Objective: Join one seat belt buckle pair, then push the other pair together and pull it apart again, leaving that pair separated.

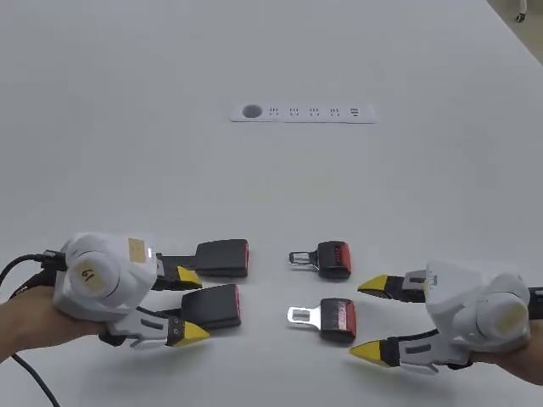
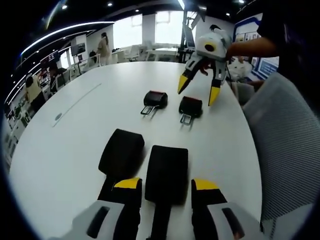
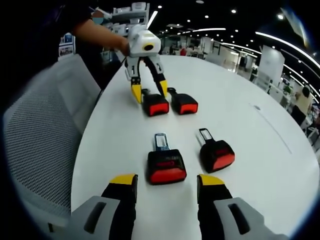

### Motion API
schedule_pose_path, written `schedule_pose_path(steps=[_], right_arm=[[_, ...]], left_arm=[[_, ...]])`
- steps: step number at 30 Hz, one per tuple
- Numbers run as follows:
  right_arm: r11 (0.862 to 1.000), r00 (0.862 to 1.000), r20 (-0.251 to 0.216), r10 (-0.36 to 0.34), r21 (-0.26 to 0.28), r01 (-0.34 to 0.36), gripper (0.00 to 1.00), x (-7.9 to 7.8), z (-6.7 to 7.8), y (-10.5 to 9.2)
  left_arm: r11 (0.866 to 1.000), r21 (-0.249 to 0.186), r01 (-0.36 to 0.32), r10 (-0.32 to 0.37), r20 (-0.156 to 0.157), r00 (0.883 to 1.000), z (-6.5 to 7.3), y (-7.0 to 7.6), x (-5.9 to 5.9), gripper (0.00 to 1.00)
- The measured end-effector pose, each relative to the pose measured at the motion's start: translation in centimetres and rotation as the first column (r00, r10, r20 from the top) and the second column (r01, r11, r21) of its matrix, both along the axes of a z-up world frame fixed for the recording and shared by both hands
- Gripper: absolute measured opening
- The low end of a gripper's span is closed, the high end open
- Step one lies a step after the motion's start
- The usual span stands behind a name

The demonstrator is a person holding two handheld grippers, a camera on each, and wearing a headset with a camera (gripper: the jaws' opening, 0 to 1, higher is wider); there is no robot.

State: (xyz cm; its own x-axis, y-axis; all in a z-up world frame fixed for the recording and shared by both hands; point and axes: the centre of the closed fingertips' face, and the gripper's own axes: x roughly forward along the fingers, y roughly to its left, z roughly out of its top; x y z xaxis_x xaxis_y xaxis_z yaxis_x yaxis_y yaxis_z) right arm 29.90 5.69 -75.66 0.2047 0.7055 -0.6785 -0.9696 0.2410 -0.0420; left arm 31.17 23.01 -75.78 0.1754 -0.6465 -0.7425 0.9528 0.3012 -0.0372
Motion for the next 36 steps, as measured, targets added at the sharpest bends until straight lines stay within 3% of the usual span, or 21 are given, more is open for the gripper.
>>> schedule_pose_path(steps=[11, 22, 36], right_arm=[[0.999, 0.999, 0.001, 0.042, -0.005, -0.042, 0.39, 0.9, -0.2, 0.9], [0.994, 0.995, -0.034, 0.095, -0.047, -0.097, 0.34, 0.4, -1.2, 0.9], [0.989, 0.991, -0.024, 0.128, -0.067, -0.129, 0.31, 0.4, -1.5, 0.8]], left_arm=[[0.998, 0.027, 0.053, -0.052, -0.031, 0.998, -0.8, 0.4, 0.1, 0.34], [0.993, 0.04, 0.112, -0.11, -0.047, 0.993, -1.0, 0.2, -0.2, 0.33], [0.981, 0.074, 0.182, -0.177, -0.074, 0.981, -1.5, 0.5, -0.3, 0.33]])
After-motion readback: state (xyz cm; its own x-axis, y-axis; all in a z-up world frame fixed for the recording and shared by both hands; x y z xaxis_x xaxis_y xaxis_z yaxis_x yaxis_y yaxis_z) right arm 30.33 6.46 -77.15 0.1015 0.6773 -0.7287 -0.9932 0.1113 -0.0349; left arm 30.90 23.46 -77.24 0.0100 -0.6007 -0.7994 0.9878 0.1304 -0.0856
